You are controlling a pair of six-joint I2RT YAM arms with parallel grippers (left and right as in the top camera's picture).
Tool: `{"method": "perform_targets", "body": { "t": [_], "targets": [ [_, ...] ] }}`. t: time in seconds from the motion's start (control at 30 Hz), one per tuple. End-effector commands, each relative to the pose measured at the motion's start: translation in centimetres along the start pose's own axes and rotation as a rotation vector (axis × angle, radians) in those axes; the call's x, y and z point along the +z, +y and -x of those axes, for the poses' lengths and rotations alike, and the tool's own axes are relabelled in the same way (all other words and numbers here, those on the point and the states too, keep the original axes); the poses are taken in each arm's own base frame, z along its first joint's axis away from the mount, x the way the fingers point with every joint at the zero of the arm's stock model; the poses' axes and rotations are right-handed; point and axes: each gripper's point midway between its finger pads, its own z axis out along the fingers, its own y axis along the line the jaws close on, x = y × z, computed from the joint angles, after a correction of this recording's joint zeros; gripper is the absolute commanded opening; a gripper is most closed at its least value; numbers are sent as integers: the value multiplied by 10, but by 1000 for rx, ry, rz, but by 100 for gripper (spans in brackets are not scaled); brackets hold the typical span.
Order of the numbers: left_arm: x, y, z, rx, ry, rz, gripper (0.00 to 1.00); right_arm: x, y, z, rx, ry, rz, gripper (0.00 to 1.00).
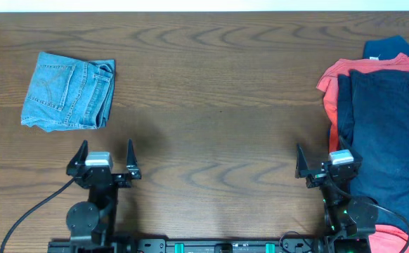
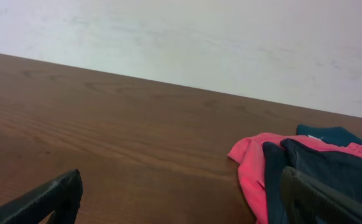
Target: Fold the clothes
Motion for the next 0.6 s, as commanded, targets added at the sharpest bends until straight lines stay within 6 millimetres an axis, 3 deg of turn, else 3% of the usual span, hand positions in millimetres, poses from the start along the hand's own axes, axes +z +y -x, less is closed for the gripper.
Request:
{"method": "perform_targets", "body": {
  "t": [0.0,0.27,0.57],
  "targets": [
    [4,0,-10,-43,-10,4,98,0,-2,0,-10,-2,-6,99],
    [13,0,-58,-43,85,5,98,0,-2,0,-10,-2,-6,99],
    [13,0,-58,-43,85,5,98,0,-2,0,-10,-2,-6,99]
  ]
}}
